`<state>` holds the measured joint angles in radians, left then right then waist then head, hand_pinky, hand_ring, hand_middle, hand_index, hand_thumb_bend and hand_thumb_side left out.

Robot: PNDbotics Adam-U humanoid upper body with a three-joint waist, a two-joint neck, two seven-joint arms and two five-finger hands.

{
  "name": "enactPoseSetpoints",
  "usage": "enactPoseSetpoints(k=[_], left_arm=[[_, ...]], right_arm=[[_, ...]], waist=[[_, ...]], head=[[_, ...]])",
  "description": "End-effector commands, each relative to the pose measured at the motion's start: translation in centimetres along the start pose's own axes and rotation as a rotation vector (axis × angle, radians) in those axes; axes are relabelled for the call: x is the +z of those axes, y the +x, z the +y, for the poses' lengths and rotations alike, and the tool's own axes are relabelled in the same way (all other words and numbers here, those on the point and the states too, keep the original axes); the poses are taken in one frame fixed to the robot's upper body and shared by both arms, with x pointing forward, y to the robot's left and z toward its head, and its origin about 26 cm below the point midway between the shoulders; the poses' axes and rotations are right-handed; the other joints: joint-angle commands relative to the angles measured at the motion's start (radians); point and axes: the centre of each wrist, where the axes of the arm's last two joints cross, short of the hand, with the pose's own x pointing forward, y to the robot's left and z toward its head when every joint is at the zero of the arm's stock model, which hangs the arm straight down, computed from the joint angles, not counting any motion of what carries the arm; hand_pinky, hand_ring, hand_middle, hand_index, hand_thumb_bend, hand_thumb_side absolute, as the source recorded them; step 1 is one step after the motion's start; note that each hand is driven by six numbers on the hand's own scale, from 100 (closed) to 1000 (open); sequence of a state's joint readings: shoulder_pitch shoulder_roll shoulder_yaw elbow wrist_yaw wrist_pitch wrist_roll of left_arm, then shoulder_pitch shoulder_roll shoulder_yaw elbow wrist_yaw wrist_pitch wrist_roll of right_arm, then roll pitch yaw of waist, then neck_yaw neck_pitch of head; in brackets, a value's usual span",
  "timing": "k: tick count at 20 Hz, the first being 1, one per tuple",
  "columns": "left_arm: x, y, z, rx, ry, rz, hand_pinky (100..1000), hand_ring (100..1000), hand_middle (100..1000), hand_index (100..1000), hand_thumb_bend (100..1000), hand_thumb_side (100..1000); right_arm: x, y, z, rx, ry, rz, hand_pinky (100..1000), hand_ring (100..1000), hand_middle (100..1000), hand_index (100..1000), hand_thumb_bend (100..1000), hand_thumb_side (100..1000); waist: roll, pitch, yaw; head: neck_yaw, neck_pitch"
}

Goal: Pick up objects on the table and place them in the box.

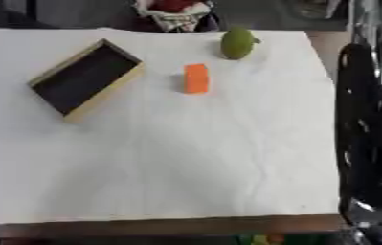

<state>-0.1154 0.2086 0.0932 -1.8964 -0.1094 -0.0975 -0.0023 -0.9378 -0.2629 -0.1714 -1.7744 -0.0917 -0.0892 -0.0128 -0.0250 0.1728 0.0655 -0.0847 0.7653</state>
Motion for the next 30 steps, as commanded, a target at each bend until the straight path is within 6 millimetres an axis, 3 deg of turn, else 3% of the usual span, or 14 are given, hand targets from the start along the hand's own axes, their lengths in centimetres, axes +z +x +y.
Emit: enactPoseSetpoints(k=[1, 6, 10, 11, 12, 16, 24, 30], left_arm=[[-0.4, 0.5, 0.3, -0.009, -0.016, -0.025, 492, 916, 702, 801, 100, 710], [-0.7, 0.6, 0.4, -0.016, -0.016, -0.035, 492, 916, 702, 801, 100, 709], [-0.7, 0.6, 0.4, -0.015, -0.024, -0.036, 492, 916, 702, 801, 100, 709], [-0.7, 0.6, 0.4, -0.015, -0.024, -0.035, 492, 916, 702, 801, 100, 709], [-0.7, 0.6, 0.3, -0.015, -0.024, -0.035, 492, 916, 702, 801, 100, 709], [-0.7, 0.6, 0.2, -0.012, -0.029, -0.034, 492, 917, 702, 801, 100, 711], [-0.7, 0.5, 0.1, -0.010, -0.035, -0.031, 492, 917, 701, 800, 100, 712], [-0.7, 0.5, 0.1, -0.009, -0.038, -0.031, 493, 917, 701, 800, 100, 713]], right_arm=[[-2.0, -0.4, -0.6, -0.051, -0.068, 0.048, 790, 789, 769, 938, 100, 530], [-4.1, -1.8, 0.0, -0.079, -0.117, 0.148, 786, 774, 739, 922, 100, 524], [-2.6, -5.2, -1.1, -0.049, -0.156, 0.340, 785, 770, 734, 915, 100, 526], [-2.2, -6.0, -1.4, -0.038, -0.159, 0.389, 785, 772, 736, 914, 100, 400], [-1.8, -6.8, -1.6, -0.026, -0.163, 0.439, 786, 774, 738, 914, 100, 528], [-0.7, -9.5, -2.2, 0.026, -0.178, 0.625, 787, 778, 744, 913, 100, 554], [-0.5, -13.2, -2.3, 0.176, -0.153, 0.935, 790, 784, 757, 912, 100, 579], [1.4, -16.0, -2.0, 0.297, -0.114, 1.035, 799, 806, 792, 915, 100, 609]], waist=[[-0.001, -0.016, 0.004], [-0.006, -0.008, 0.008], [-0.007, -0.009, 0.021], [-0.007, -0.009, 0.023], [-0.007, -0.009, 0.025], [-0.007, -0.009, 0.032], [-0.011, -0.012, 0.043], [-0.013, -0.011, 0.047]], head=[[-0.013, 0.005], [-0.017, 0.005], [-0.035, 0.005], [-0.037, 0.005], [-0.040, 0.005], [-0.051, 0.005], [-0.060, 0.005], [-0.064, 0.005]])
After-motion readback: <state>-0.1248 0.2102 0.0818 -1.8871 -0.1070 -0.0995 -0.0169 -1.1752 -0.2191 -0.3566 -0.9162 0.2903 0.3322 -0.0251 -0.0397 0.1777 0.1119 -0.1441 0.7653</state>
